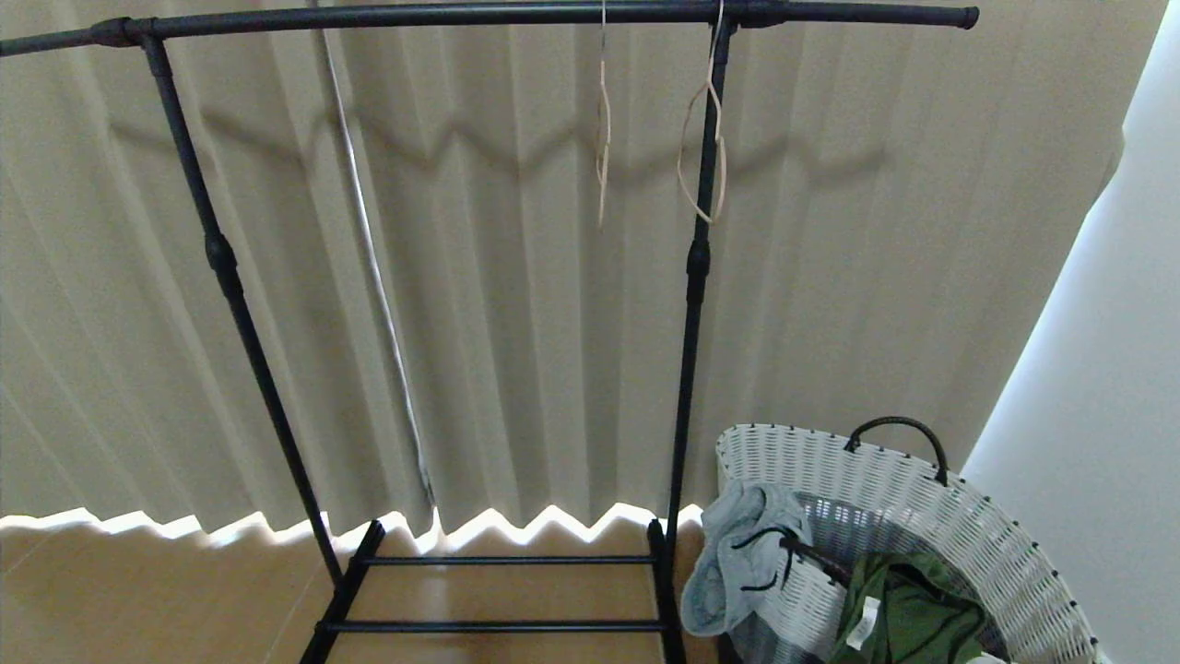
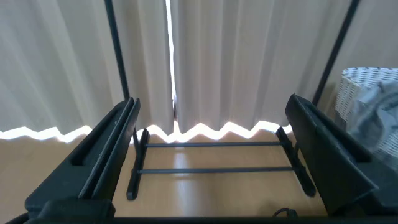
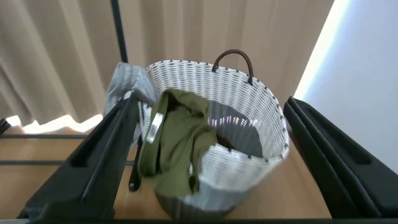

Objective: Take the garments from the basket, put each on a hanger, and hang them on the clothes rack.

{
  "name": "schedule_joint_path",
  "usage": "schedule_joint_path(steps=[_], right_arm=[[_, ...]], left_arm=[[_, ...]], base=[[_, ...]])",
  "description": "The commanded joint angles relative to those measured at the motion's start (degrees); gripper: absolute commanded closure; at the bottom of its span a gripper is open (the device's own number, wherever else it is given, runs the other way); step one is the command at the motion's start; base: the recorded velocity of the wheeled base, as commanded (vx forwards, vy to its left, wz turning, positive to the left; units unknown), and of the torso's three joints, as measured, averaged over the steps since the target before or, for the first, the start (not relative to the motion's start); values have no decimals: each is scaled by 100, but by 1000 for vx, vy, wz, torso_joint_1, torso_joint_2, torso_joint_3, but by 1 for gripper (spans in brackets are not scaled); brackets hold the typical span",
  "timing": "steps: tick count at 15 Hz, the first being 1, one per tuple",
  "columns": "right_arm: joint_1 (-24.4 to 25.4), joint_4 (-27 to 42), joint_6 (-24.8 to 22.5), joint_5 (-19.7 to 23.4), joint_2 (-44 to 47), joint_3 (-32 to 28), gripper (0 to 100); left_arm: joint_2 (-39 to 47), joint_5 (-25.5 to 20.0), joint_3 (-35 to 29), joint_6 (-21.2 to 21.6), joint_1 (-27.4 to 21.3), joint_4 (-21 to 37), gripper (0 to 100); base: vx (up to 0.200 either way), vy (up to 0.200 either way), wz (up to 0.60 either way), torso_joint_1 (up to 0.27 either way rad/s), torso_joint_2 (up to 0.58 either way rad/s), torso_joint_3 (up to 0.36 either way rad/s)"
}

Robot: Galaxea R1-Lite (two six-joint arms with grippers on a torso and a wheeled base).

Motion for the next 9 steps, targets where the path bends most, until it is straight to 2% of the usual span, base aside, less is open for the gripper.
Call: schedule_joint_path(steps=[1, 3, 9], right_arm=[[2, -5, 0, 9, -3, -1, 0], [2, -5, 8, 9, -3, -1, 0], [2, -5, 8, 0, -3, -1, 0]], left_arm=[[0, 0, 0, 2, 2, 6, 0], [0, 0, 0, 10, 2, 6, 0], [0, 0, 0, 2, 2, 6, 0]], base=[[200, 0, 0, 7, 2, 2], [200, 0, 0, 0, 2, 5], [0, 0, 0, 0, 0, 0]])
